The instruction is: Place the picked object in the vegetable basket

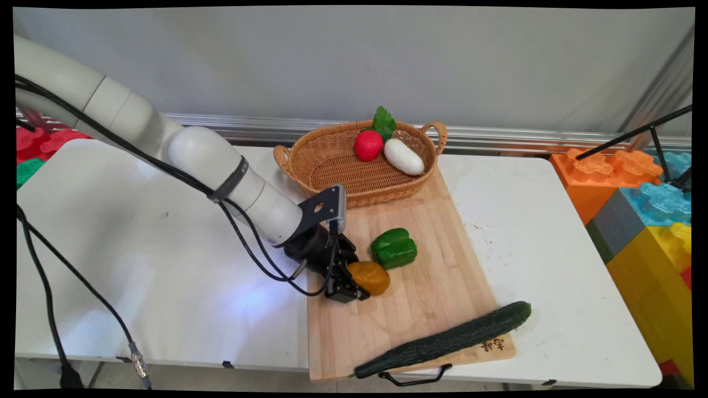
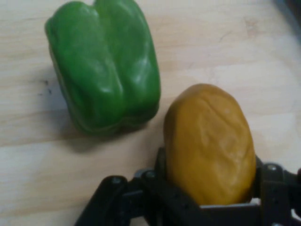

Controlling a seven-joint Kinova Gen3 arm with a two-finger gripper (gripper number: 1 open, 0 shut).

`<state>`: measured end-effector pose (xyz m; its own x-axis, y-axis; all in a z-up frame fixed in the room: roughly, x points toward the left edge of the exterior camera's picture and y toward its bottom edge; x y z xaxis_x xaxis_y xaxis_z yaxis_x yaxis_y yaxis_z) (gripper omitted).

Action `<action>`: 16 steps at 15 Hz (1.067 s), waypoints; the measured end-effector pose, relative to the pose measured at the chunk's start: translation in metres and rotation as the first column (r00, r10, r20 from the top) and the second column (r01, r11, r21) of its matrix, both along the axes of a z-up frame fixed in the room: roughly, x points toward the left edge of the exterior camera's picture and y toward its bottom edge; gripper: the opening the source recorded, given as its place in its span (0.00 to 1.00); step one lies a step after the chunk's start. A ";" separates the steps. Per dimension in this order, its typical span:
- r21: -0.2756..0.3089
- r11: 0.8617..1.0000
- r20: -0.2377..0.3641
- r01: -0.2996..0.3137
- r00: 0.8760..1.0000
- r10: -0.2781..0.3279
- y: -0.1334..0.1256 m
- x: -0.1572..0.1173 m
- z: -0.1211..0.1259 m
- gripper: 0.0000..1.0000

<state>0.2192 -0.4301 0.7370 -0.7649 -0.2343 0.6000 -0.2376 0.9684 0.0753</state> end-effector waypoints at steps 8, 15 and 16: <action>0.071 0.997 -0.058 0.015 0.998 -0.011 0.018 0.022 0.057 0.00; 0.026 0.994 -0.137 -0.107 0.984 0.110 -0.027 0.040 0.131 0.00; 0.005 0.990 -0.139 -0.144 0.980 0.143 -0.041 0.042 0.137 0.00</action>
